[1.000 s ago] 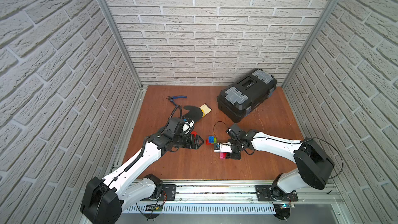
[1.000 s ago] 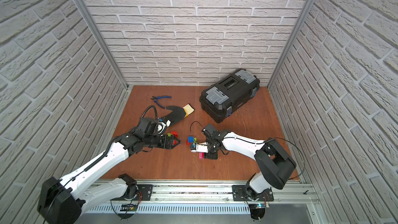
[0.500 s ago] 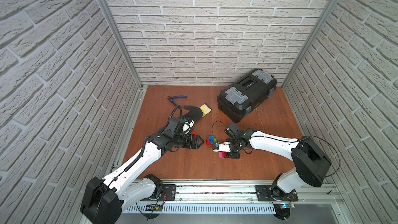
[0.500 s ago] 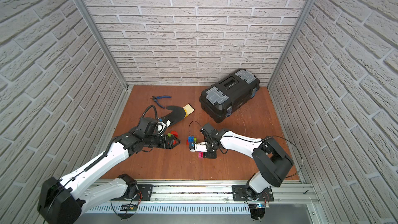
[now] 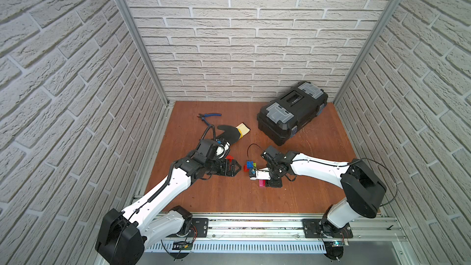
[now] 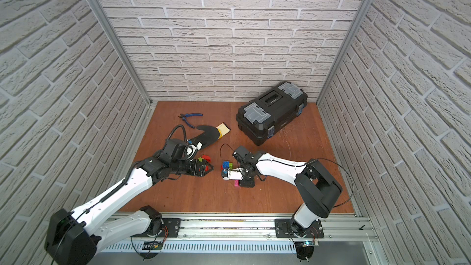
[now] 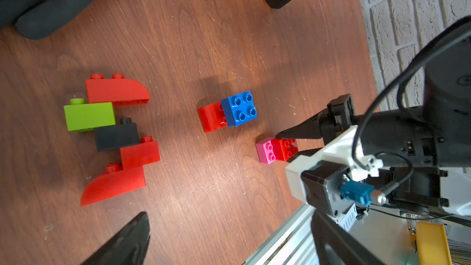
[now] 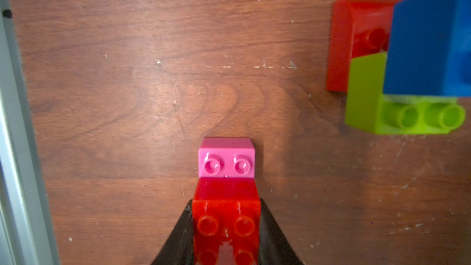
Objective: Assemble the letter s with lego
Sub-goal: Assemble the lego brick with the lego brick.
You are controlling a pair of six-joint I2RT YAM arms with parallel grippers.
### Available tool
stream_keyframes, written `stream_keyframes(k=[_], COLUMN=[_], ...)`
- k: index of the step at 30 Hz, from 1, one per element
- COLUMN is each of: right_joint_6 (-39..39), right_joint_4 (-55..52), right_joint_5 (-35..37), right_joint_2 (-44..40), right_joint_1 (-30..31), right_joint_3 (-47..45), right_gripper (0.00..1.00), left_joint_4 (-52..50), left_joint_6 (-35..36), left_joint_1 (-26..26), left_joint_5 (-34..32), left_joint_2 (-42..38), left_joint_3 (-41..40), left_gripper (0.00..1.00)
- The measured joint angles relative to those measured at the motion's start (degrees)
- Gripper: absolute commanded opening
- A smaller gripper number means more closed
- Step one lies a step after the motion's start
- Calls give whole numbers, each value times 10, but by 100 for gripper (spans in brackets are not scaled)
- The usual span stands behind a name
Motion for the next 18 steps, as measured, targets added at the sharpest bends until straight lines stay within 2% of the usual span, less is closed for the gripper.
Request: stream_keyframes(k=[3, 18], right_joint_6=[0, 12], right_joint_4=[-8, -20], right_joint_5=[5, 14], right_joint_2=[4, 5], right_joint_1=[3, 6], right_joint_3=[7, 14], right_gripper=[20, 42], left_joint_4=[0, -2], left_joint_6=[0, 0], left_joint_1=[0, -1], left_joint_5=[0, 0], left_joint_2=[0, -3], left_joint_3=[0, 1], left_gripper=[98, 98])
